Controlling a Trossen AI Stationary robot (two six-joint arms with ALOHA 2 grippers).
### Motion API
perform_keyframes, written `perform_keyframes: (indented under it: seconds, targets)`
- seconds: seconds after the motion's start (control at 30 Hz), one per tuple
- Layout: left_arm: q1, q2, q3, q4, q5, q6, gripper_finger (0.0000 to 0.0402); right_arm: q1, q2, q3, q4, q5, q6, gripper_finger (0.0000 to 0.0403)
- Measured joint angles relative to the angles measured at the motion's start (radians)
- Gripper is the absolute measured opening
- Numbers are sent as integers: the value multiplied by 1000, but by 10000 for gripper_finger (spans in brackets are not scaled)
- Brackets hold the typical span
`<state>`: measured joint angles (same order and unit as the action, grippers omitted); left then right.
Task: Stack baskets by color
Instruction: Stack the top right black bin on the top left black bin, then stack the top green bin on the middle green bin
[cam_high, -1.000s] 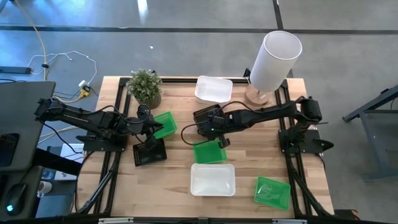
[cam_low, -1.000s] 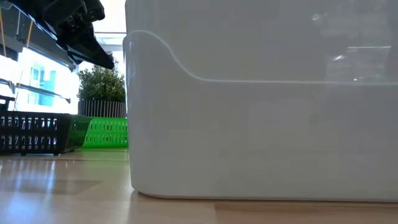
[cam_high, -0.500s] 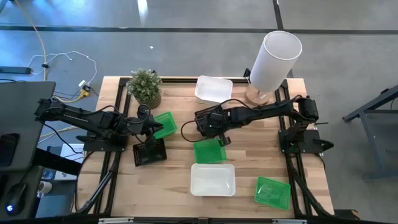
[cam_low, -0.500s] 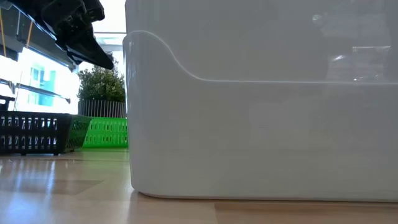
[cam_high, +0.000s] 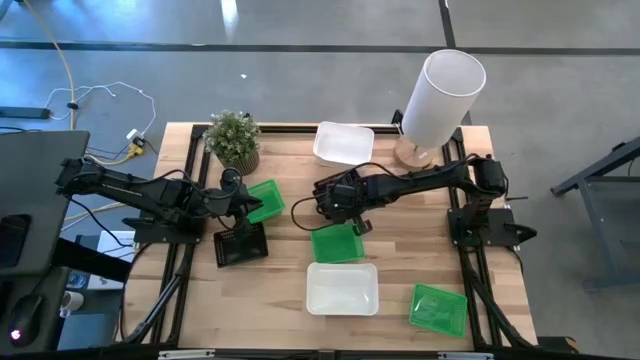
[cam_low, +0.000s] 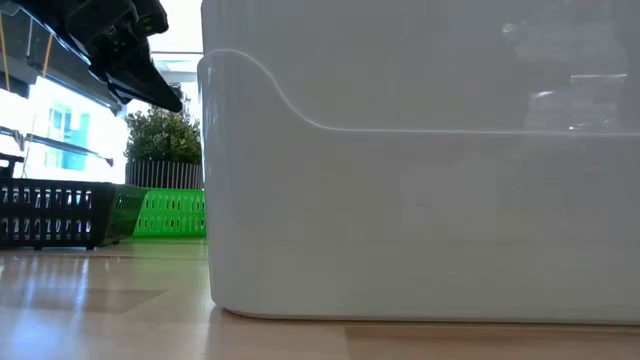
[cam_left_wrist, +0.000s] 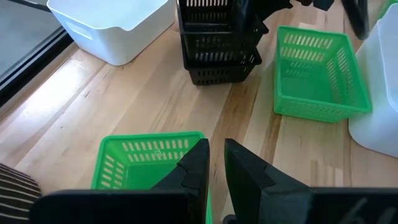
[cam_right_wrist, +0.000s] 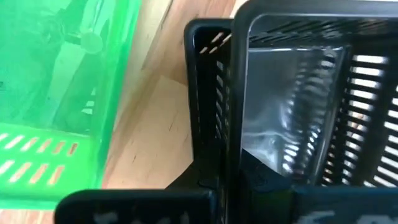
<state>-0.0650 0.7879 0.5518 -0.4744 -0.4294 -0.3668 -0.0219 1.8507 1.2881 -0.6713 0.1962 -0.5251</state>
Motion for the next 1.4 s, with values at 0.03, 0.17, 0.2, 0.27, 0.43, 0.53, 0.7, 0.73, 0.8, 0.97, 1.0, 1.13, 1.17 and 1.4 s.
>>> perform_keyframes:
  seconds: [0.03,0.17,0.2,0.27,0.43,0.53,0.7,0.73,0.8,0.97,1.0,1.13,1.17,1.4]
  targets:
    - [0,0,0,0,0,0,37,0,0,0,0,1,-3,0]
    - [0,0,0,0,2,0,37,0,0,0,-2,-4,-28,0]
    - [0,0,0,0,2,0,37,0,0,0,-1,-4,-31,1]
    - [0,0,0,0,2,0,37,0,0,0,-1,-5,-31,7]
    - [0,0,0,0,2,0,37,0,0,0,-1,-4,-24,43]
    - [0,0,0,0,1,0,37,0,0,0,-1,14,-24,71]
    - [0,0,0,0,1,0,37,12,-6,9,-17,44,-21,101]
    - [0,0,0,0,1,0,37,15,-6,21,-38,44,-12,105]
    - [0,0,0,0,1,0,37,19,-6,49,-64,43,26,112]
    - [0,0,-1,-10,-2,0,37,18,-6,116,-177,37,131,119]
    - [0,0,-1,-11,-2,1,37,18,-6,130,-192,38,150,119]
    - [0,0,-1,-23,-10,2,37,18,-6,186,-258,39,221,119]
    - [0,0,-1,-28,-13,3,37,18,-7,199,-263,39,240,119]
    - [0,0,-1,-53,-28,33,58,14,-7,247,-314,41,372,119]
